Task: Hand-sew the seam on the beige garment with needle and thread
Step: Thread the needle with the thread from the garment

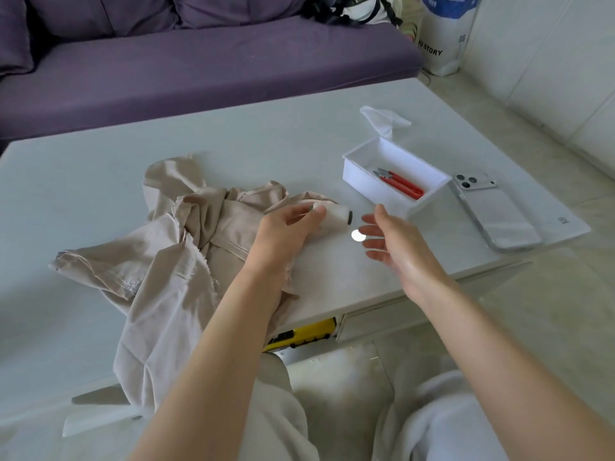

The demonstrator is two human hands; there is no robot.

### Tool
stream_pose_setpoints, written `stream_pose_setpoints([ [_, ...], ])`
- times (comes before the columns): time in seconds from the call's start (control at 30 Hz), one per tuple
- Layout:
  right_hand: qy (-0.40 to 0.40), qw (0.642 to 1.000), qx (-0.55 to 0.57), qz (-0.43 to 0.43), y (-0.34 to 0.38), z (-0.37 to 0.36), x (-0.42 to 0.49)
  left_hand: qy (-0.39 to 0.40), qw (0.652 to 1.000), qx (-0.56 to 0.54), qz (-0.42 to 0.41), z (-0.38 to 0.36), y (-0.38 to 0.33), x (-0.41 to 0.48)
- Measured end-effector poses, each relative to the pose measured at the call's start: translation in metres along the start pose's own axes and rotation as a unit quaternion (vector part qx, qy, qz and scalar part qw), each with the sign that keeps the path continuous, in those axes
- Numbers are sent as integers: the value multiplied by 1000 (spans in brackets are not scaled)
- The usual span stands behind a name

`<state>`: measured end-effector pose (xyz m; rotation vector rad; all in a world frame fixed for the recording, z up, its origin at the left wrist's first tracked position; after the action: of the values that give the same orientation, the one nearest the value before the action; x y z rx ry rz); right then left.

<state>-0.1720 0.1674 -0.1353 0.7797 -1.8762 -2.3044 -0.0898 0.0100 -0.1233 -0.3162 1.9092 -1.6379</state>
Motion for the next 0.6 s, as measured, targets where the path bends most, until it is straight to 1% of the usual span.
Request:
stream_pose_setpoints([
  [0.03,31,998,44,-29,-2,-8,-5,-6,1000,-10,2,0,-1,-1],
  [0.1,89,992,76,-40,-1,-23,-12,-13,999,-30,9,-2,-1,-3],
  [0.17,129,990,52,-24,1,-35,-17,-14,999,-43,28,-5,3,-3],
  [0.2,136,990,35,-19,1,-38,-18,-13,998,-43,34,-7,4,-3],
  [0.27,127,992,17,-18,1,-39,-18,-11,998,-39,41,-9,7,-2],
  [0.43,87,996,18,-23,-1,-35,-14,0,998,-46,49,-12,10,-2],
  [0.6,96,994,31,-40,-4,-40,-14,-4,994,-79,81,-14,13,-1],
])
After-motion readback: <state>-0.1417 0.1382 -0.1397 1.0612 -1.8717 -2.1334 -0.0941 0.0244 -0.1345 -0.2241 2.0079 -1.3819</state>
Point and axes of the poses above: each hand's wrist, its own x-axis towards the middle knuckle, its own z-axis out of the back of the hand, y = z × x, the point moved 9 cm from there along x, towards the middle knuckle, and after that the axes turned 2 degrees about -x, right-handed, at the moved point
